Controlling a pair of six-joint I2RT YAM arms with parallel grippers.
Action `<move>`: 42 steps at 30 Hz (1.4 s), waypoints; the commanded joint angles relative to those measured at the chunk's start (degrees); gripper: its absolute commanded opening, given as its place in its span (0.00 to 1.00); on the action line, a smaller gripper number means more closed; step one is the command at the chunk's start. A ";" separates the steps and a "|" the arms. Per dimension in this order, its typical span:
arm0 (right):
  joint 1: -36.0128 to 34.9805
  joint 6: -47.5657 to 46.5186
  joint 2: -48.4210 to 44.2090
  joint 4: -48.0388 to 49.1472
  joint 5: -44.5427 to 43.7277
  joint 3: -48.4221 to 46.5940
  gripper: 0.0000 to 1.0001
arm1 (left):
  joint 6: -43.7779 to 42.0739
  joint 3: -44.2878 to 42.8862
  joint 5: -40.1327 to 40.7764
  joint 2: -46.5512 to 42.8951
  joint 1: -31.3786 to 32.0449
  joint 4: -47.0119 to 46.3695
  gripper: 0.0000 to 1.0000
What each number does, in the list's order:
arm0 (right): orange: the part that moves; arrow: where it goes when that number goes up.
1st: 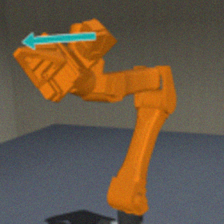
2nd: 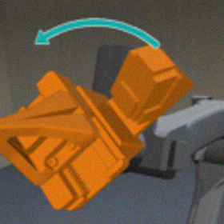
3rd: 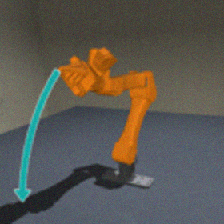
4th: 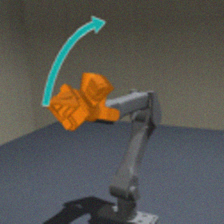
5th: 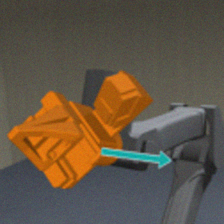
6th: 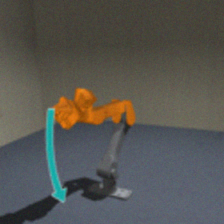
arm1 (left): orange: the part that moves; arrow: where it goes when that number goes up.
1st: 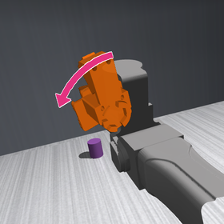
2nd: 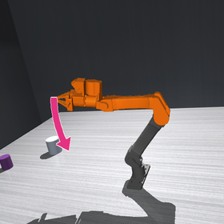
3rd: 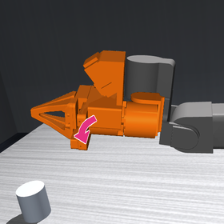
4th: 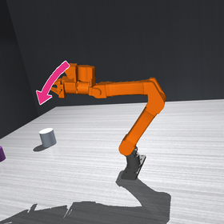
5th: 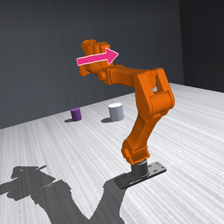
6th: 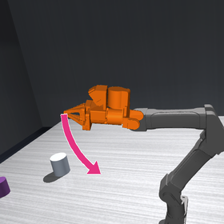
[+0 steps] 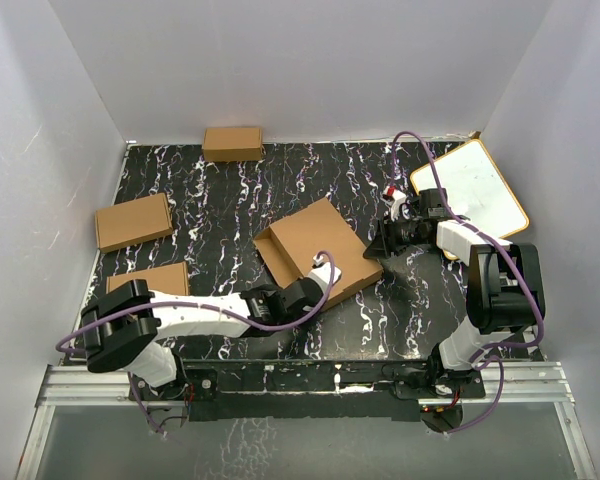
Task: Fold the paper box
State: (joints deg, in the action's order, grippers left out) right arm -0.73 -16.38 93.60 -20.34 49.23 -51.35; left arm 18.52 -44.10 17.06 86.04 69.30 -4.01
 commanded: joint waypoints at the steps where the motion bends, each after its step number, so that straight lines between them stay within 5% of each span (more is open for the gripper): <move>1: -1.90 -2.78 3.56 -2.79 -7.13 1.44 0.42 | 1.69 1.24 0.56 -4.00 -0.65 -5.76 0.00; 16: -1.86 -2.60 4.00 -2.90 -7.38 1.26 0.42 | -5.95 12.52 -4.09 -9.83 -0.66 -17.94 0.00; 42: -1.96 -2.84 3.97 -3.09 -7.15 1.30 0.42 | -1.51 3.57 0.53 -4.80 -0.65 -9.37 0.00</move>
State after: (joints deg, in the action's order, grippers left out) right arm -1.91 -15.90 94.61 -20.47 50.54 -51.66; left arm 17.28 -37.98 16.53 82.24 68.75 -9.65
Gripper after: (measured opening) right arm 0.419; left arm 0.010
